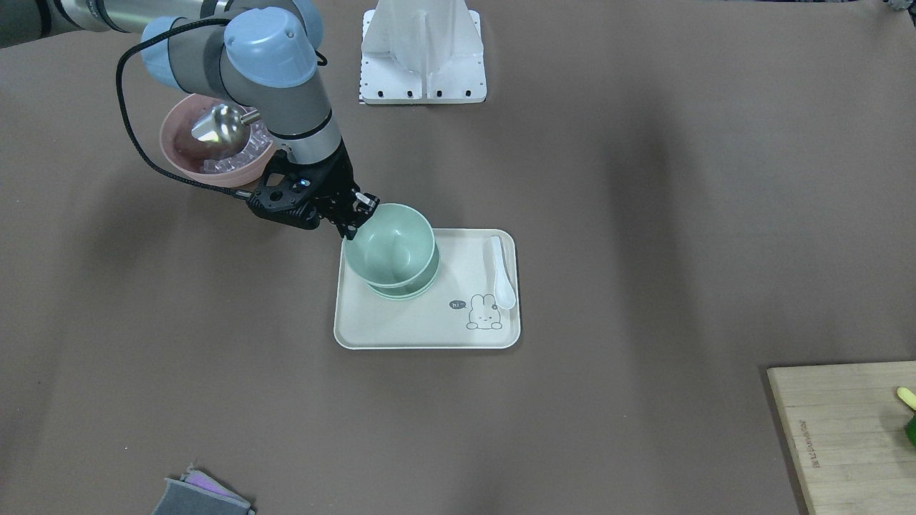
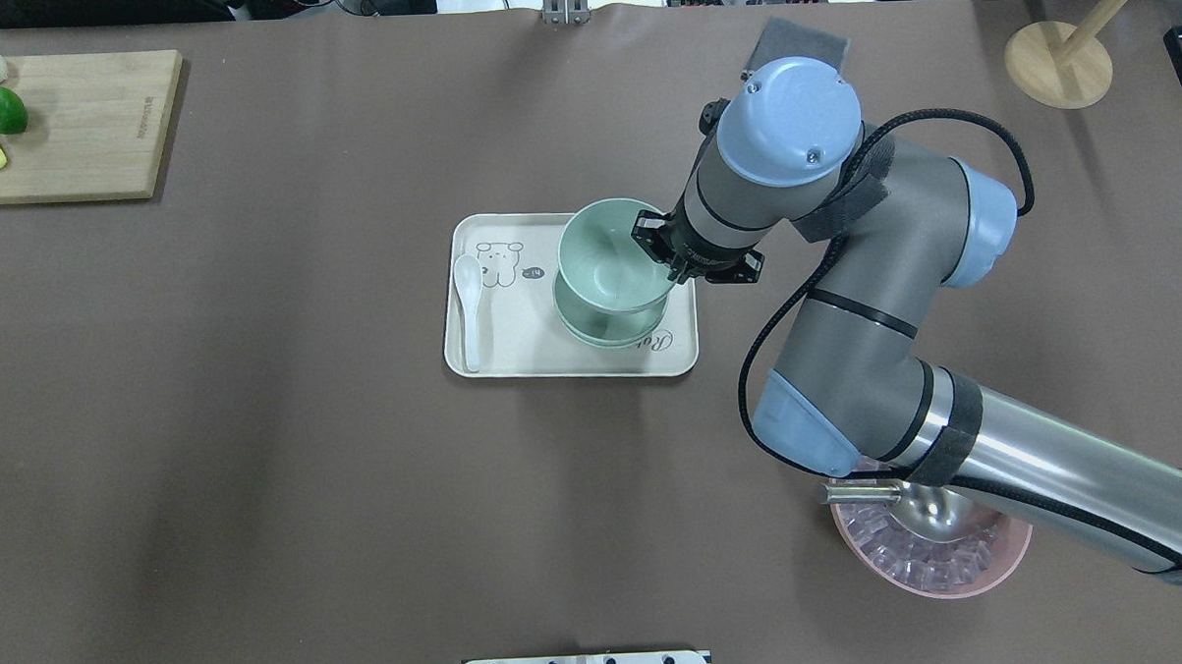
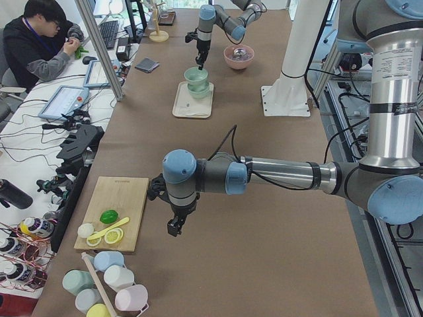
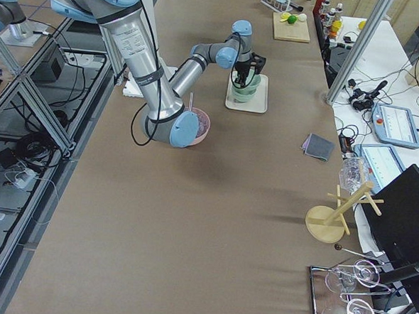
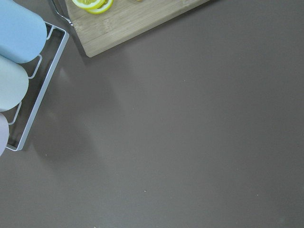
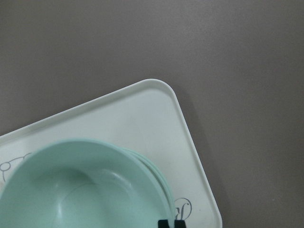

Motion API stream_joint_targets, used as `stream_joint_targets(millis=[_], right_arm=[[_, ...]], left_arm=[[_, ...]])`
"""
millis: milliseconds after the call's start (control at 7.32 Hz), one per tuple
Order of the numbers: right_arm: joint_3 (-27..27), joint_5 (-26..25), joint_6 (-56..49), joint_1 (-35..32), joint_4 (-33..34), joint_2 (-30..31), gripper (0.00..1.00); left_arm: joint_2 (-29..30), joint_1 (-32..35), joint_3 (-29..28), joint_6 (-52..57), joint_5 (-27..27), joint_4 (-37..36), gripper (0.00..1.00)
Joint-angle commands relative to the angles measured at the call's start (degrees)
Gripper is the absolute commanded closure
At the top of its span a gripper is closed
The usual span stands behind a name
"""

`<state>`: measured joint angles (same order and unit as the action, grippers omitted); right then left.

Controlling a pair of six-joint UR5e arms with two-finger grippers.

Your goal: Stack green bowls together

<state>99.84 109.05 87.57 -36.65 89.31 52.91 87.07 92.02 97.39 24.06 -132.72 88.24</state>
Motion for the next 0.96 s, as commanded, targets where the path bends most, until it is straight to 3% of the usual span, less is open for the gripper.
stream_joint_targets(millis=[0, 820], right_arm=[[-1.39, -0.33, -0.03, 0.53, -0.1, -0.87, 1.0], [-5.53, -1.03, 0.58, 1.41, -5.03, -0.97, 1.0]], left_arm=[[0.03, 0.0, 0.08, -2.07, -0.09, 0.7, 0.01], [-0.05, 0.0, 0.08, -2.18, -0.09, 0.79, 0.01]])
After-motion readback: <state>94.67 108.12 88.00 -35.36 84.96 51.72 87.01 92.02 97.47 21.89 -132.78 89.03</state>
